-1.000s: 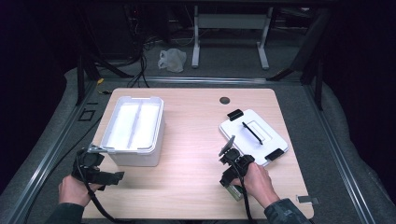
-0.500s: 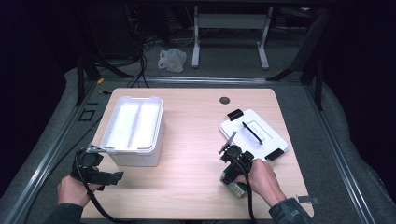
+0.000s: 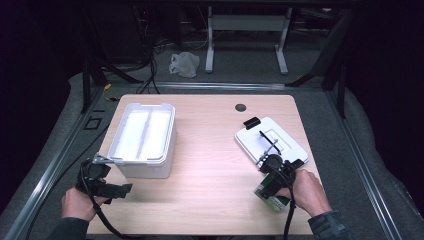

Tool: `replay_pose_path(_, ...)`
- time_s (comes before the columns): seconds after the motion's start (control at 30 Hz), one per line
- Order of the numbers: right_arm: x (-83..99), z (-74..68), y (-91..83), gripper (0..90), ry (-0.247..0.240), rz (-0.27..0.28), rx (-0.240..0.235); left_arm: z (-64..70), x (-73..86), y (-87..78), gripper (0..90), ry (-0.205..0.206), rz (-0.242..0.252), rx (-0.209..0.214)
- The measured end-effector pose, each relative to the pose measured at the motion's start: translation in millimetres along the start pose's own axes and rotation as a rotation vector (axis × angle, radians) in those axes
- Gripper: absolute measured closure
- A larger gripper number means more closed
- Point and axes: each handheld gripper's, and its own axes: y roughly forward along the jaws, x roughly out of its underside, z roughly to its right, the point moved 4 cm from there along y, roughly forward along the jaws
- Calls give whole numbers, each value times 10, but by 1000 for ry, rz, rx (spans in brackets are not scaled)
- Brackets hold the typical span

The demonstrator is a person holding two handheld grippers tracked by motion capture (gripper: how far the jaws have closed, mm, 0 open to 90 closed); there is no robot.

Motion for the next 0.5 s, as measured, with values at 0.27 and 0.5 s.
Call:
replay_pose_path(0.27,302,414,12,163,103,-29,43,-12,1,-3,0,-11,2,-5)
replay_pose_path(0.5,449,573,235,162,138,-102,41,-1,-3,-1,0,-9,2,-7)
